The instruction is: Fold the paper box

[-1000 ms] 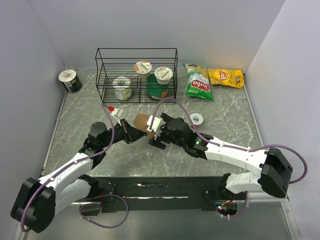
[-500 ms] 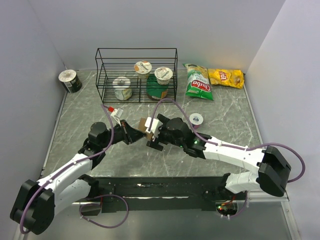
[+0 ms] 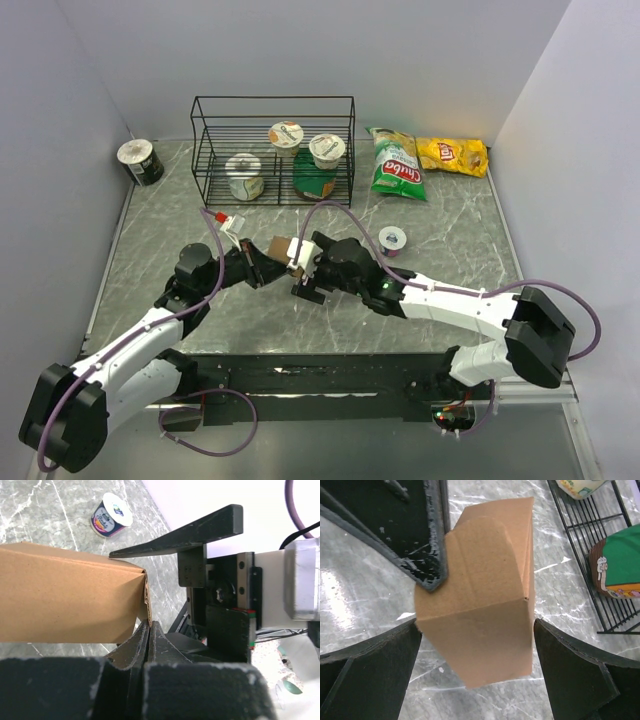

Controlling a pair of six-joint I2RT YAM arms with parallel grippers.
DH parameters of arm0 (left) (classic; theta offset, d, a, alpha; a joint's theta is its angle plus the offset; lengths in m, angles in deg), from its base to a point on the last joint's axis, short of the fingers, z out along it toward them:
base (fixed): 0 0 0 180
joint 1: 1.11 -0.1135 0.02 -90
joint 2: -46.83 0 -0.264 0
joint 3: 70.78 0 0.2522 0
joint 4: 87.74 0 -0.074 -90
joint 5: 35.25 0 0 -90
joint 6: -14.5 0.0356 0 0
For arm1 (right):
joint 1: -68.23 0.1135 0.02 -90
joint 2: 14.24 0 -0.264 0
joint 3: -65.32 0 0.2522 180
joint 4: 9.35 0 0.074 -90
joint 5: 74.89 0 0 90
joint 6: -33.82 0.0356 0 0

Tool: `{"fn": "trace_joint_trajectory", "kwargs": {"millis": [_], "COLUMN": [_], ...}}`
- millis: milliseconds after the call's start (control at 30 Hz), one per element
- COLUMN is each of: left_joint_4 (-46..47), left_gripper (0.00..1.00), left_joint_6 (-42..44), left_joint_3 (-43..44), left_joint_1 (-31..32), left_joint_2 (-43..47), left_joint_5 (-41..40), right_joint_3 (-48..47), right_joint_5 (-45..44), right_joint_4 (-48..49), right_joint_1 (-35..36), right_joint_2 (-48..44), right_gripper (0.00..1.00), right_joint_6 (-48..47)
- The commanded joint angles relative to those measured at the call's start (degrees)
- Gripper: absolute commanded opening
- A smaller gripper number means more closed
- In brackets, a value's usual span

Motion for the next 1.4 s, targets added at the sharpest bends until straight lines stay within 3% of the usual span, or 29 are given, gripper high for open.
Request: {"fn": "trace_joint_trajectory", "kwargs": {"millis": [0, 533, 800, 933, 967, 1167, 1233, 1367], "left_joint_4": [1.97, 0.48, 0.13, -3.72, -4.70, -15.58, -17.62, -22.19], "left_gripper": [0.01, 0.01, 0.02, 0.28, 0.48, 0.94, 0.99, 0.96], "left_joint_6": [-2.21, -3.71, -3.88, -2.13, -1.52, 6.04, 8.06, 10.53], "left_joint_3": [2.46, 2.81, 2.81, 4.21, 5.08, 9.74, 10.19, 9.67], "left_joint_1": [-0.07, -0.07, -0.07, -0.07, -0.07, -1.29, -2.18, -4.20], "left_joint_2": [0.99, 3.62, 3.01, 3.27, 3.62, 6.51, 7.13, 9.15], "left_joint_5": [1.89, 2.86, 2.42, -0.39, -2.05, -9.62, -11.29, -14.80], "right_joint_3": [0.86, 2.27, 1.74, 0.95, 0.69, -3.53, -6.15, -11.34], "right_joint_5": [-2.23, -8.29, -6.80, -4.87, -3.82, -1.00, 1.54, 4.18], "right_joint_4": [6.18, 10.67, 7.42, 3.38, 1.02, -12.69, -19.63, -30.44], "right_joint_1": [0.20, 0.20, 0.20, 0.20, 0.11, -0.58, -1.29, -3.31], "right_joint_2": [0.46, 3.18, 1.86, 1.25, 1.16, -0.24, -0.42, 0.98], "right_gripper": [1.00, 0.95, 0.73, 0.66, 0.65, 0.64, 0.64, 0.64], "right_joint_6": [0.05, -2.85, -2.41, -1.53, -1.10, 1.02, 1.98, 3.48]}}
